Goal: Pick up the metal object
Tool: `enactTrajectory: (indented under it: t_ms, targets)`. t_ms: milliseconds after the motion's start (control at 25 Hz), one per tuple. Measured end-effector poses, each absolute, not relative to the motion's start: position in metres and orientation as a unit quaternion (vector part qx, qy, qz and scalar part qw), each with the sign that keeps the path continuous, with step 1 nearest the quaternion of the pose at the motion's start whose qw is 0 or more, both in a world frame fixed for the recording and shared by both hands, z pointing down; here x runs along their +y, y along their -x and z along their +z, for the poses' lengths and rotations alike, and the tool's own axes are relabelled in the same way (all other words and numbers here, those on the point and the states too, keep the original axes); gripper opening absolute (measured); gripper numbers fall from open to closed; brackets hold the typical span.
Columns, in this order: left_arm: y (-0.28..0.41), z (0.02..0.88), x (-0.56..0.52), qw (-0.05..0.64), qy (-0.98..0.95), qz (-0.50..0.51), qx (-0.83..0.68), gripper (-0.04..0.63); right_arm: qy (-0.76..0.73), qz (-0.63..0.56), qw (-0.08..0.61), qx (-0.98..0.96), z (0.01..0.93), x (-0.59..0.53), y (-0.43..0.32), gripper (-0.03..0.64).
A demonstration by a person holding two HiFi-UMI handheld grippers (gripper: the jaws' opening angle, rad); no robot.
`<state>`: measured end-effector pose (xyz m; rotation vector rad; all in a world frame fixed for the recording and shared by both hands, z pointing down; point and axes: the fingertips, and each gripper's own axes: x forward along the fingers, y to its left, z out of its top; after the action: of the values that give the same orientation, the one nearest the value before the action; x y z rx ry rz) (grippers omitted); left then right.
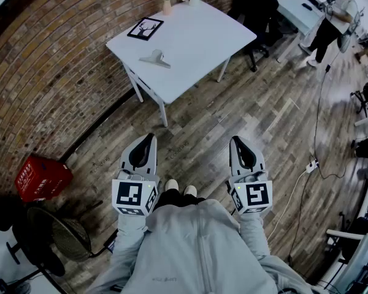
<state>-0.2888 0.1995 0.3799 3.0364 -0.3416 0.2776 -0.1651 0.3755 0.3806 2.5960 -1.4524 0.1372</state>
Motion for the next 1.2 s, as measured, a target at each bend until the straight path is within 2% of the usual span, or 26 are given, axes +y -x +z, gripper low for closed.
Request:
enactTrajectory:
  t_ms: [600, 1200]
  targets:
    - [0.271, 0.392, 0.217, 0.032, -0.985, 0.104, -0.132, 0.031, -0.854, 0.066, 0.056, -0.513, 0.403, 0.39, 0.149, 0.026]
    - [0.131, 0.387, 0.116, 0.028, -0.987, 0.099, -0.127, 0.031, -0.852, 0.076, 0.054, -0.515, 0.404, 0.29, 0.017, 0.026]
